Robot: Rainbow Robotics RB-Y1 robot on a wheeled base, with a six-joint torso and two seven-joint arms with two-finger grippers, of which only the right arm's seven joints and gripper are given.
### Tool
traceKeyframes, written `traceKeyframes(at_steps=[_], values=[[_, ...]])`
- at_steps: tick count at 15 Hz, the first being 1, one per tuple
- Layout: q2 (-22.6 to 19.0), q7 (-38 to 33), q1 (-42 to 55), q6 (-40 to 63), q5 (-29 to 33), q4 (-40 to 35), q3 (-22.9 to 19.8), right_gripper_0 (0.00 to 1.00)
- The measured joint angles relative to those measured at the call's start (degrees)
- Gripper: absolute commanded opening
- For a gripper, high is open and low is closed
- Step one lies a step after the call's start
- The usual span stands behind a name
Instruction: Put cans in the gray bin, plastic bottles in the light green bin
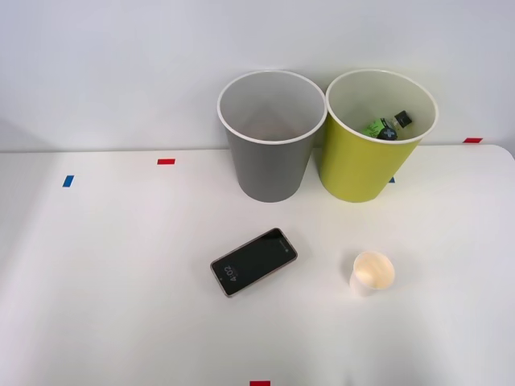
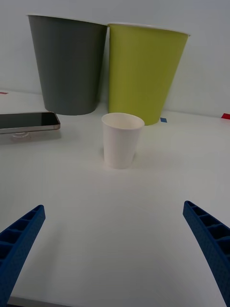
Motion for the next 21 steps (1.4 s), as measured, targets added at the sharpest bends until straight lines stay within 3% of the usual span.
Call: traceKeyframes(at_steps=[21], values=[[0.0,0.0,0.0,0.0,0.0,0.0,0.0,1.0]])
